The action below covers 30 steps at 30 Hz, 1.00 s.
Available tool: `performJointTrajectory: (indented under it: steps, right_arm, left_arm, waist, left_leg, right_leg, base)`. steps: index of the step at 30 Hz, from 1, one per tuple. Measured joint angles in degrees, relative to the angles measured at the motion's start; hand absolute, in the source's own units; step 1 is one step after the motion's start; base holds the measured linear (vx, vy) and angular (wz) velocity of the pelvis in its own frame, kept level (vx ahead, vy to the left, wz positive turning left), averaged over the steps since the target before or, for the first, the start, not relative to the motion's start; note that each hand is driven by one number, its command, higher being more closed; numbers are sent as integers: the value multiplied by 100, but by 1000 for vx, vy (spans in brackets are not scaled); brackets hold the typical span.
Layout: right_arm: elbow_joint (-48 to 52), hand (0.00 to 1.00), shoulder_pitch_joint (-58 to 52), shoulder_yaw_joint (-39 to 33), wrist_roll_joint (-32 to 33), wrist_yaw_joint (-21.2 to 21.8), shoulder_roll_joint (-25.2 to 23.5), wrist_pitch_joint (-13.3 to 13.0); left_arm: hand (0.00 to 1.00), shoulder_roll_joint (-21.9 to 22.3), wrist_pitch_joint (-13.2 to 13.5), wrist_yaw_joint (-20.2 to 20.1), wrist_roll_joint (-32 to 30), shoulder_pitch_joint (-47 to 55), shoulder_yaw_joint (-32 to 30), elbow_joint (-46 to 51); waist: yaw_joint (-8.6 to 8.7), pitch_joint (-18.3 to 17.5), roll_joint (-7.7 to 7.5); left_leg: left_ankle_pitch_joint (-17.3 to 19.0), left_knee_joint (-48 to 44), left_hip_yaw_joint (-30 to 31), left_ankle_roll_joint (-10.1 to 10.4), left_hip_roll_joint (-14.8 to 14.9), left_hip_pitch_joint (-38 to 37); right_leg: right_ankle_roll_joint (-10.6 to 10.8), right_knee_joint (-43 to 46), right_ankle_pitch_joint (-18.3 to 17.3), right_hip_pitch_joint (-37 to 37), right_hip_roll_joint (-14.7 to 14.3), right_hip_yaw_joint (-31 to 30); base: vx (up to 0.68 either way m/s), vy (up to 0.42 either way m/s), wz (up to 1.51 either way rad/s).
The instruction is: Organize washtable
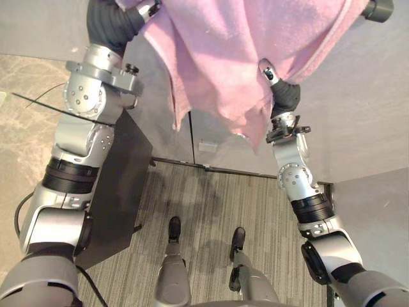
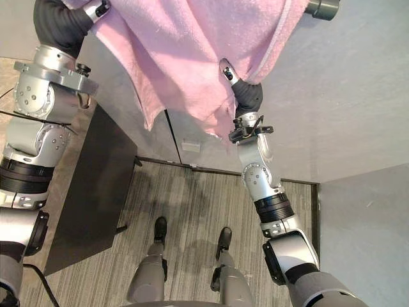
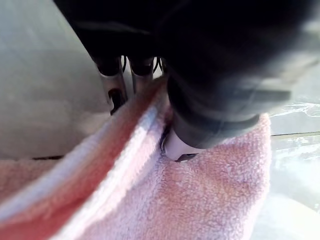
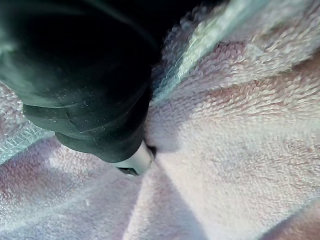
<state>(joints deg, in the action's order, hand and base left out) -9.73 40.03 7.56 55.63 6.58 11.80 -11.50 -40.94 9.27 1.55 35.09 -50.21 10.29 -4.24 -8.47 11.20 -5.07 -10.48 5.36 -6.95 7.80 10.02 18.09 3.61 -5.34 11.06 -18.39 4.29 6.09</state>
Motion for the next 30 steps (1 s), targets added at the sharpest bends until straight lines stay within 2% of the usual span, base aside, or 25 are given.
performJointTrajectory:
  steps: [4, 13, 14, 16, 17, 22, 25, 27, 30]
  right_arm:
    - [-24, 100, -18, -7, -63, 73, 1, 61]
    - [-242, 100, 37, -4, -227, 252, 1, 167]
    - [-251, 0, 37, 6, -228, 257, 0, 194]
    - [-363, 0, 14, 21, -229, 258, 0, 216]
    - [-416, 0, 0, 22, -229, 258, 0, 238]
    - [-526, 0, -144, 13, -274, 248, 24, 292]
    - [-647, 0, -313, -179, -363, 206, 48, 293]
    - [-707, 0, -591, -375, -396, 132, 103, 300]
    - [-712, 0, -1139, -481, -441, 98, 226, 336]
  left_arm:
    - [100, 23, -6, -26, -201, 270, -156, 4]
    - [100, 30, -4, -166, -221, 593, -375, 44]
    - [100, 31, -4, -167, -221, 643, -404, 53]
    - [100, 32, -10, -167, -223, 718, -427, 27]
    - [0, 32, -13, -167, -223, 763, -427, 23]
    - [0, 96, -76, -161, -334, 886, -630, -204]
    - [0, 251, -144, -59, -381, 963, -1156, -453]
    - [0, 249, -152, 9, -430, 1279, -1507, -462]
    - [0, 250, -180, 1, -602, 1918, -1673, -458]
  waist:
    - [11, -16, 26]
    - [62, -19, 25]
    - [81, -37, 34]
    - [125, -122, 46]
    - [141, -169, 49]
    - [156, -230, 48]
    - [151, -231, 47]
    - [147, -329, 49]
    - [143, -397, 42]
  left_leg:
    - [1, 0, 23, -2, -14, -29]
    - [4, 1, 27, -1, -19, -140]
    - [4, 2, 23, 0, -19, -145]
    - [5, 2, 21, 0, -20, -145]
    - [7, 2, 16, 2, -20, -150]
    - [10, 2, -20, 6, -20, -203]
    - [15, 2, -11, 10, -19, -289]
    - [30, 2, -9, 21, -20, -307]
    - [50, 2, -1, 43, -17, -395]
  right_leg:
    - [1, -21, 3, 35, 5, -5]
    - [2, -23, 2, 110, 6, -70]
    - [2, -23, 2, 109, 6, -100]
    - [3, -23, 2, 107, 6, -113]
    - [3, -23, 2, 107, 6, -120]
    - [6, -23, 5, 138, 5, -135]
    - [8, -27, 3, 231, 4, -134]
    - [13, -29, -1, 254, 8, -134]
    - [16, -32, -8, 344, 7, -132]
  base:
    - [-6, 5, 1]
    - [-26, 2, -2]
    - [-46, 3, -4]
    - [-39, 5, -2]
    - [-38, 5, -4]
    - [-35, -1, -3]
    - [-40, 3, 2]
    - [0, 0, 0]
    - [0, 0, 0]
